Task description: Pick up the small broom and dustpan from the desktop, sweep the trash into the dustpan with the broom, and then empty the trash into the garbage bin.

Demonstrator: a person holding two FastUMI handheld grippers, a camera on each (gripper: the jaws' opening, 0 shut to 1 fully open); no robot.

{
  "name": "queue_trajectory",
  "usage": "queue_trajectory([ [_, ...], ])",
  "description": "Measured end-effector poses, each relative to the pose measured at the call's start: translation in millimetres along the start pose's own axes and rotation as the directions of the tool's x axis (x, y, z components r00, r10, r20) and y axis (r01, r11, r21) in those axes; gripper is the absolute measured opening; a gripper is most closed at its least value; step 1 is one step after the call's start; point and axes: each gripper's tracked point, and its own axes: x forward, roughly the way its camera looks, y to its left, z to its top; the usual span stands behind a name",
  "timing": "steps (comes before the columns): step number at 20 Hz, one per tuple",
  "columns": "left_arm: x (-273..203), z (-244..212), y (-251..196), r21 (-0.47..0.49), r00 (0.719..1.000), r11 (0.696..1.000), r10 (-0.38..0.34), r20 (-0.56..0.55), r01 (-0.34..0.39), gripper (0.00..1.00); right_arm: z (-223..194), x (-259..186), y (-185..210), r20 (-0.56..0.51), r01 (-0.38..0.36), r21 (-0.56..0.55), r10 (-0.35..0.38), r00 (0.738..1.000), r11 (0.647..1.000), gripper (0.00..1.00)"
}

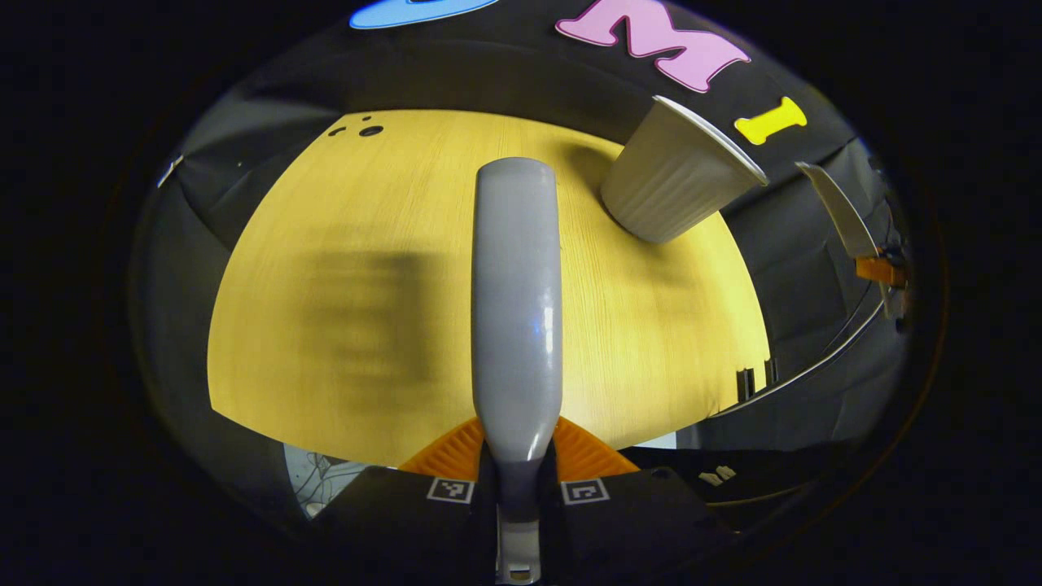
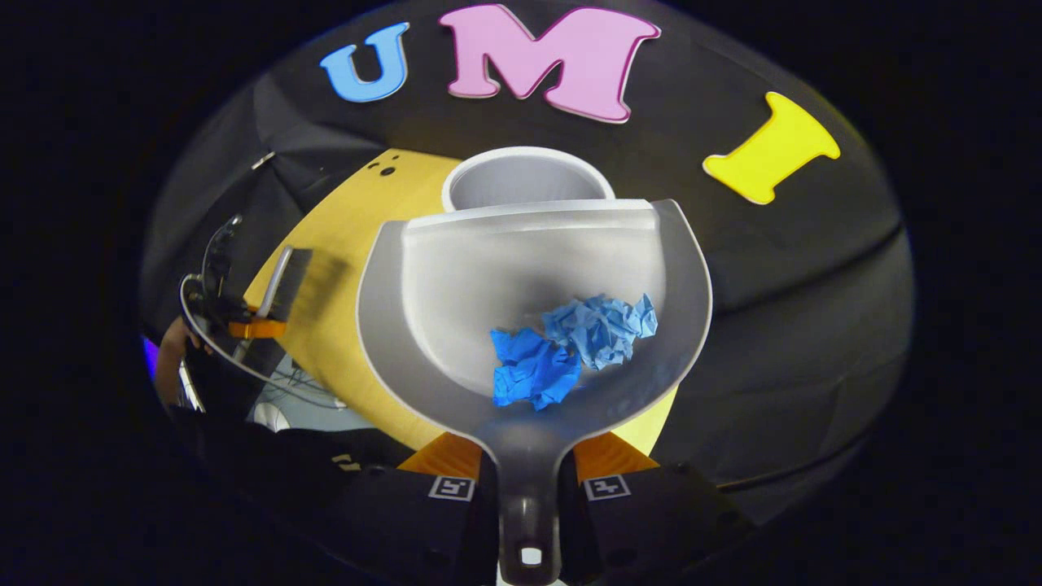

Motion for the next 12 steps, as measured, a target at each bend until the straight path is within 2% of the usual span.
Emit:
queue_trajectory([
  [3, -9.9, 0.3, 5.0, 0.005, 1.0, 1.0, -0.01, 0.012, 0.01, 0.25, 35.5, 9.5, -18.6, 0.052, 0.07, 0.017, -0.07, 0.996, 0.997, 0.34],
  [7, -20.7, 6.3, 17.1, -0.001, 0.999, 1.0, -0.01, 0.04, 0.01, 0.25, 64.6, 43.9, -35.3, 0.053, 0.155, 0.01, -0.155, 0.986, 0.988, 0.33],
  [10, -27.8, 7.3, 21.3, -0.011, 0.998, 1.0, -0.014, 0.057, 0.015, 0.25, 76.9, 62.0, -48.5, 0.064, 0.264, -0.079, -0.26, 0.964, 0.961, 0.34],
  [12, -30.3, 11.2, 28.9, -0.008, 0.998, 1.0, -0.014, 0.063, 0.014, 0.25, 92.4, 78.2, -49.6, 0.074, 0.301, -0.09, -0.295, 0.953, 0.949, 0.34],
])
